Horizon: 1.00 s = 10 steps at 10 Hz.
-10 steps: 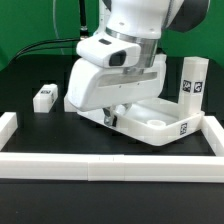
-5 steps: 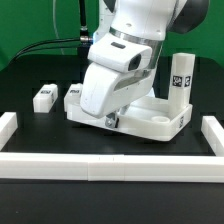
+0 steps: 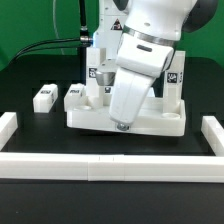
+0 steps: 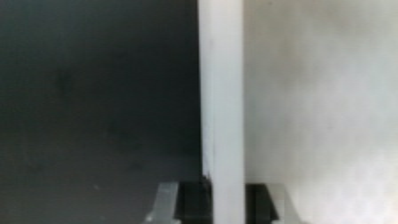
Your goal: Assemble desk
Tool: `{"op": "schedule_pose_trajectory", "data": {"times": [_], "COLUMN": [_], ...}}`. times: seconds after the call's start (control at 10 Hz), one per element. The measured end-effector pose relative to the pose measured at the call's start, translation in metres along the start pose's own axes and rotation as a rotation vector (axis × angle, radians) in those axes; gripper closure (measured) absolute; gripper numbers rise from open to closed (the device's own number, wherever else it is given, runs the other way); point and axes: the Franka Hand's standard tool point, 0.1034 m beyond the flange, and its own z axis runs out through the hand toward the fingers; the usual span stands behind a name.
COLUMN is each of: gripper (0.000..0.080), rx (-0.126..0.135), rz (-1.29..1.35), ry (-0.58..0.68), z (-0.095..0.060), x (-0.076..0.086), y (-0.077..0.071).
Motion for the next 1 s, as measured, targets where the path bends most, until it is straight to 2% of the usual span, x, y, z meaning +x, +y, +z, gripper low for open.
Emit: {"op": "schedule_pose_trajectory", "data": {"times": [0.3,0.4,0.5,0.6,0.8,0.9,1.0], "gripper": [0.0746,0.0746,0.0746,0.0746,0.0746,0.0746,0.0746], "rx": [-0.006,0.007,0.016,0.007,0.014,0.005,0.009], "rz": [-0.095,-0.078,-0.091,-0.102,-0.117,-0.107,-0.106], "ry": [-0.02,-0.024,-0.029,-0.03,-0.04,-0.037,-0.038], "z": [0.002,-0.001,-0.006,-0.01,-0.018,-0.016,-0.015], "x": [-0.005,0.0,0.012,0.023,0.032,0.032,0.031], "y": [0.001,0.001,0.01,0.023,0.041,0.042,0.041]}}
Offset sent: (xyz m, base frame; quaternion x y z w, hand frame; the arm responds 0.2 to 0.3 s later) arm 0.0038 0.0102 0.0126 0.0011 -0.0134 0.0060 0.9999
